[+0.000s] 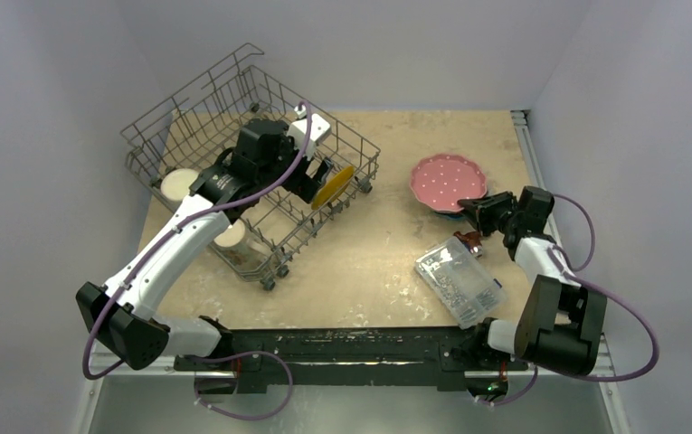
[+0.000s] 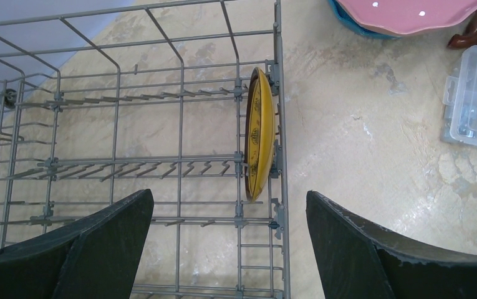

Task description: Load the mixed dishes into the dish rack

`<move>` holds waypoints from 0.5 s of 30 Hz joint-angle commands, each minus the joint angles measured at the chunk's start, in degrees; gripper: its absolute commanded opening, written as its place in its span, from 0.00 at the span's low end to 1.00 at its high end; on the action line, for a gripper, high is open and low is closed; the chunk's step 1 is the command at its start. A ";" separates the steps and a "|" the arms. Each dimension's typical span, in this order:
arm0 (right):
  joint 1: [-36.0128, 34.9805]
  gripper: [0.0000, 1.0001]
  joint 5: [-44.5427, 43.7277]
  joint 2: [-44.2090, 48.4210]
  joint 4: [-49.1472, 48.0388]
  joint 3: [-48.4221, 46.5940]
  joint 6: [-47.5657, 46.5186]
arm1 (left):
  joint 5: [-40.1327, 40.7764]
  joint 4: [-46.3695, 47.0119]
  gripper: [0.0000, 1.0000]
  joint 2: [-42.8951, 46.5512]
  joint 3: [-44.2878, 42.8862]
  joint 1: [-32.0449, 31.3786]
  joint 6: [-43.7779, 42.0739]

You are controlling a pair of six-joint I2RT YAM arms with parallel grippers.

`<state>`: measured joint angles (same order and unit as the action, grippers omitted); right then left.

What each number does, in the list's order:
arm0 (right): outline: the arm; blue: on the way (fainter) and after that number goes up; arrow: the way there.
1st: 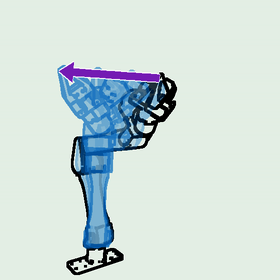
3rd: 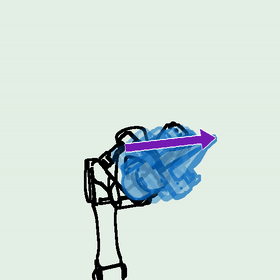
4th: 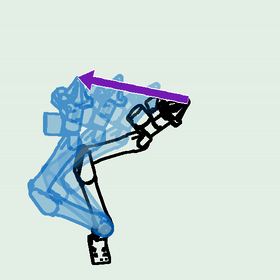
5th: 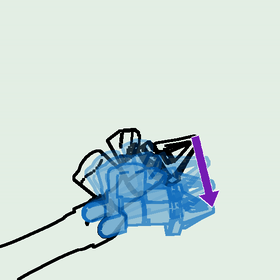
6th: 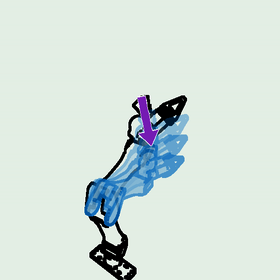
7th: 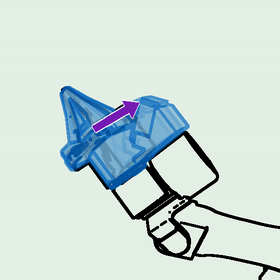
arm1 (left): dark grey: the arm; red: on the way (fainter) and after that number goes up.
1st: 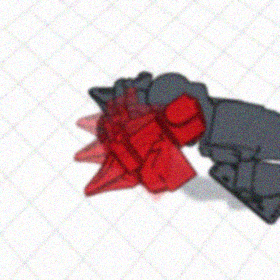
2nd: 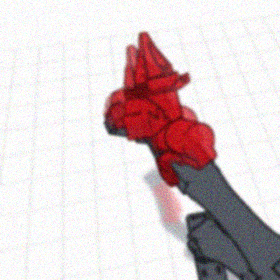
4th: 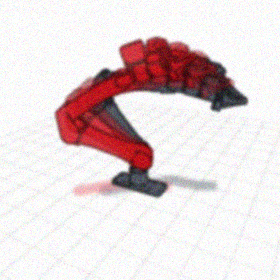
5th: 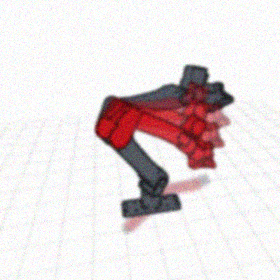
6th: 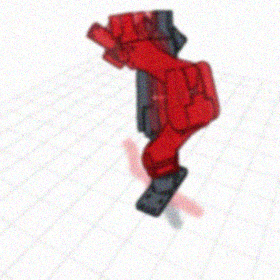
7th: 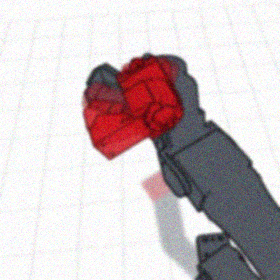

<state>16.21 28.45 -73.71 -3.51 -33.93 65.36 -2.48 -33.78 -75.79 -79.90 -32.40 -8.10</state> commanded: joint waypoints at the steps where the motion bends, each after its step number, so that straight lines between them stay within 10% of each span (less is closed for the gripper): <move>1: 0.23 0.00 5.32 4.69 -7.17 -3.17 0.33 | 0.70 1.70 0.91 1.99 -0.99 -0.31 -0.37; 15: 0.14 0.00 12.52 10.07 11.31 -11.86 -8.62 | -7.26 17.42 0.98 10.25 11.59 -8.20 -8.39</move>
<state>16.21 33.26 -68.18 6.50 -40.18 59.96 -7.53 -24.18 -68.29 -71.02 -35.51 -10.66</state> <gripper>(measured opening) 0.219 0.979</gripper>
